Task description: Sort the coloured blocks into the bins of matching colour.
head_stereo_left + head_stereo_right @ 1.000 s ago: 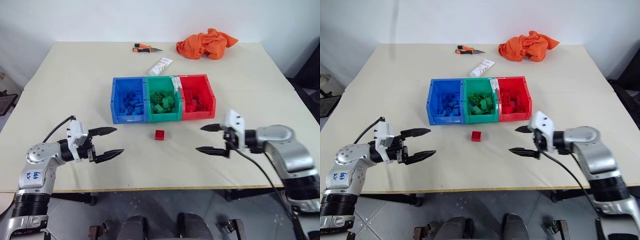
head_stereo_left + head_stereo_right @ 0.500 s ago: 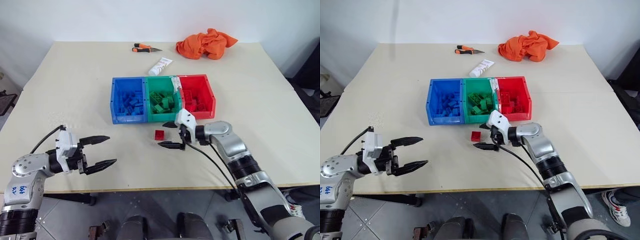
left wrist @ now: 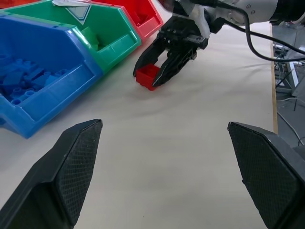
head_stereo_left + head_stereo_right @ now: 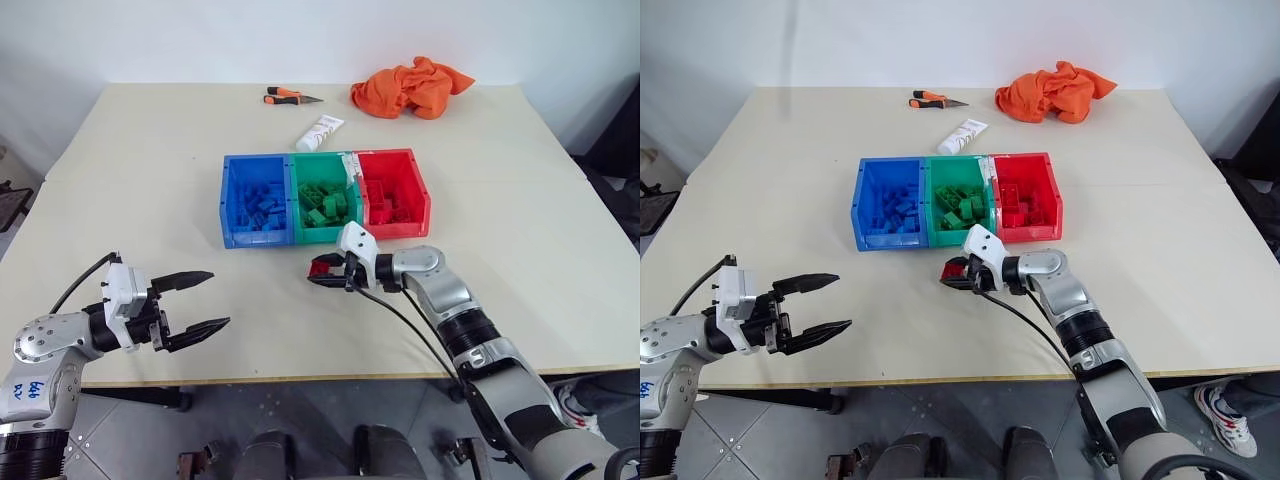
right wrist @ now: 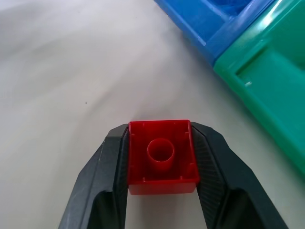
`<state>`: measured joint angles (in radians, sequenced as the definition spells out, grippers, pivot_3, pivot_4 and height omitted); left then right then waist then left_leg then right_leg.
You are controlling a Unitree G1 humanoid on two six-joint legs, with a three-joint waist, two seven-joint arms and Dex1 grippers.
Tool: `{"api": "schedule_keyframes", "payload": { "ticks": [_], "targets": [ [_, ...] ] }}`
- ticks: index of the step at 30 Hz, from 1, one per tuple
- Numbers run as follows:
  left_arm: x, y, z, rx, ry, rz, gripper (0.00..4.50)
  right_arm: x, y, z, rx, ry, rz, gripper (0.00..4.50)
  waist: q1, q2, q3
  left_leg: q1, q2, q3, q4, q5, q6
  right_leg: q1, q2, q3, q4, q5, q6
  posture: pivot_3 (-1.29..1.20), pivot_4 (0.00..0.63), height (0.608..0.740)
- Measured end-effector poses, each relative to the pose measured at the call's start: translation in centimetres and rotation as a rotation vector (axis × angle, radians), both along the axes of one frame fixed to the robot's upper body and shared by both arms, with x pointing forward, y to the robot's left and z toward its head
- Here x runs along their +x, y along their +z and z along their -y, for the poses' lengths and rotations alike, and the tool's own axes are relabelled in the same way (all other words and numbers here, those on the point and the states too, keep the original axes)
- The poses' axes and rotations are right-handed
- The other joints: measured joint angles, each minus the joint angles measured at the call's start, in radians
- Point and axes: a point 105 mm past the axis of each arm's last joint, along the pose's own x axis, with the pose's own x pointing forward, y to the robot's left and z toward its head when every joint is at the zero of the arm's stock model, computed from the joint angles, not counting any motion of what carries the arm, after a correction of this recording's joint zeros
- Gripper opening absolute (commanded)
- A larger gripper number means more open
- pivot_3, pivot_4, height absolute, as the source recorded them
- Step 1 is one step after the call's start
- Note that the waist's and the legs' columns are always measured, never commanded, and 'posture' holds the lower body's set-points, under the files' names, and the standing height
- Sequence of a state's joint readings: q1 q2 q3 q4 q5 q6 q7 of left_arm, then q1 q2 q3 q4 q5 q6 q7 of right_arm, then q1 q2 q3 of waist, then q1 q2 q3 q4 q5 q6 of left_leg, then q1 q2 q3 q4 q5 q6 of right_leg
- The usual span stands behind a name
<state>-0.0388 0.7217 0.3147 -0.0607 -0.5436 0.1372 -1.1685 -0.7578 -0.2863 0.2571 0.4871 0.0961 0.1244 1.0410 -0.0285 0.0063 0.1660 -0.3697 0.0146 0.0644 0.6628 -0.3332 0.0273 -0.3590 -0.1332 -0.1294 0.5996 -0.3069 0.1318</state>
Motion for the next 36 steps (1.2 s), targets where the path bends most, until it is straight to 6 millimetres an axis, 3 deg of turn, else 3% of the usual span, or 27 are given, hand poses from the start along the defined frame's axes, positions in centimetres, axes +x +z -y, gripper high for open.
{"api": "schedule_keyframes", "payload": {
  "ticks": [4,10,13,16,20,25,28,31,36],
  "targets": [
    [0.7,0.8,0.2,-0.009,0.006,0.015,4.5,0.4,3.0,1.7,0.047,-0.068,0.064,1.46,0.001,0.0,0.0,0.0,0.0,0.0,0.0,0.0,0.0,0.0,0.0,0.0,0.0,0.0,0.0,0.0,0.15,0.74],
    [1.6,1.0,0.4,-0.027,0.008,0.0,4.5,3.8,9.7,7.6,0.146,-0.331,0.186,1.46,-0.001,0.0,0.0,0.0,0.0,0.001,0.0,0.0,0.0,0.0,0.0,0.0,-0.001,0.0,0.0,0.0,0.15,0.74],
    [2.2,1.2,0.9,-0.034,-0.005,0.005,4.5,5.8,11.1,9.5,0.17,-0.44,0.207,1.46,-0.003,0.0,0.0,0.0,0.0,0.002,-0.001,0.0,0.0,0.0,0.0,0.0,-0.001,0.0,0.0,0.0,0.15,0.74],
    [3.2,1.6,1.2,-0.05,0.002,0.017,4.5,7.6,10.5,10.5,0.159,-0.538,0.18,1.46,-0.005,0.0,0.0,0.0,0.0,0.003,-0.001,0.0,0.0,-0.001,0.001,0.0,-0.001,0.0,0.0,0.0,0.15,0.74],
    [4.1,2.0,1.2,-0.072,0.015,0.03,4.5,9.0,9.5,11.0,0.156,-0.621,0.138,2.78,-0.007,0.0,0.0,0.0,0.0,0.003,-0.001,0.0,0.0,-0.001,0.001,0.0,-0.001,0.0,0.0,0.0,0.15,0.74],
    [4.7,2.3,1.4,-0.076,0.018,0.032,4.5,8.8,10.0,10.5,0.162,-0.569,0.169,4.48,-0.004,0.0,0.0,0.0,0.0,0.002,0.0,0.0,0.0,0.0,0.001,0.0,-0.001,0.0,0.0,0.0,0.15,0.74],
    [5.0,2.4,1.3,-0.085,0.044,0.028,4.5,8.2,10.6,11.1,0.15,-0.524,0.204,4.48,0.0,0.0,0.0,-0.001,0.0,0.001,0.0,0.0,0.0,0.0,0.001,0.0,-0.001,0.0,0.0,0.0,0.15,0.74],
    [5.2,2.2,1.0,-0.09,0.075,-0.005,4.5,6.6,10.8,12.8,0.108,-0.47,0.24,4.48,0.003,0.0,0.0,-0.001,-0.001,0.0,0.0,0.0,0.0,0.001,0.0,0.0,-0.001,0.0,0.0,0.0,0.15,0.74],
    [4.8,2.6,0.0,-0.078,0.082,0.017,4.5,1.2,7.1,17.2,-0.057,-0.302,0.15,4.48,0.007,0.0,0.0,-0.001,-0.001,0.002,0.0,0.0,0.0,0.002,0.001,-0.001,-0.006,0.0,0.0,0.0,0.15,0.74]
  ]
}}
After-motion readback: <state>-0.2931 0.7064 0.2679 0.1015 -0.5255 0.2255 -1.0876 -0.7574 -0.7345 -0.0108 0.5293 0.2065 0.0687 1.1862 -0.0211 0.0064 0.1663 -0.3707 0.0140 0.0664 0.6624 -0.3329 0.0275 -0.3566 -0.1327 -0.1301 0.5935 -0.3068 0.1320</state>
